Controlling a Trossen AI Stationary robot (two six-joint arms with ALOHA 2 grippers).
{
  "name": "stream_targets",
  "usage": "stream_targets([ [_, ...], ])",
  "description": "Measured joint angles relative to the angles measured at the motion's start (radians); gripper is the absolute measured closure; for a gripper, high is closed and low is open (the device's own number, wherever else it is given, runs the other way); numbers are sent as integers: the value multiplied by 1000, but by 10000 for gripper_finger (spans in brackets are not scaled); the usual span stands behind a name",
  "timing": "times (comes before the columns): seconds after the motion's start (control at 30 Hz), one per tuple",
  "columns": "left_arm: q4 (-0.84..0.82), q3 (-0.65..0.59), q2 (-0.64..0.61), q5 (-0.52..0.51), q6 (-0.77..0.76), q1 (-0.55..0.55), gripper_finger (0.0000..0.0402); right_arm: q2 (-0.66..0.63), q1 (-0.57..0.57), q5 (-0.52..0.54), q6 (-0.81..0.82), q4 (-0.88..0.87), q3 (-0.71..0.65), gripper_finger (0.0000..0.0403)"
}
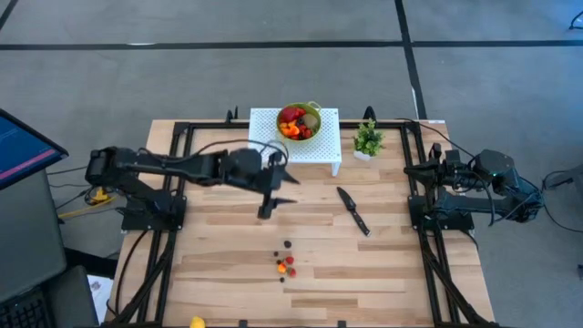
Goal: Pick & Place Fruit
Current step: Put the black raspberry into the green strainer bowl
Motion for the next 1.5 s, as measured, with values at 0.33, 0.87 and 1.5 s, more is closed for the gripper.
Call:
stream_targets([
  [0.33,-7,-93,2,84,4,-129,178,0,0,0,0,0,0,386],
  [0.87,108,-291,107,50,48,-178,189,0,0,0,0,0,0,386],
  [1.5,330,-290,420,67,49,-195,199,0,0,0,0,0,0,386],
])
